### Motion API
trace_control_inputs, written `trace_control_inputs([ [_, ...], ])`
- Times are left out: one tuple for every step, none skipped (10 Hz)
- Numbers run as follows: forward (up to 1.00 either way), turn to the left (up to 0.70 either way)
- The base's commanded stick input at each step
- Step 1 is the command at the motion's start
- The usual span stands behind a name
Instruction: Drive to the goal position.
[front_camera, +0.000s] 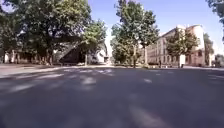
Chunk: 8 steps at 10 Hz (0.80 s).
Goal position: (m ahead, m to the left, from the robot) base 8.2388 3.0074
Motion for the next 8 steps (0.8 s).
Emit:
trace_control_inputs([
  [0.70, 0.00],
  [0.70, 0.00],
  [0.70, 0.00],
  [0.70, 0.00],
  [0.70, 0.00],
  [0.70, 0.00],
  [0.70, 0.00],
  [0.70, 0.00],
])
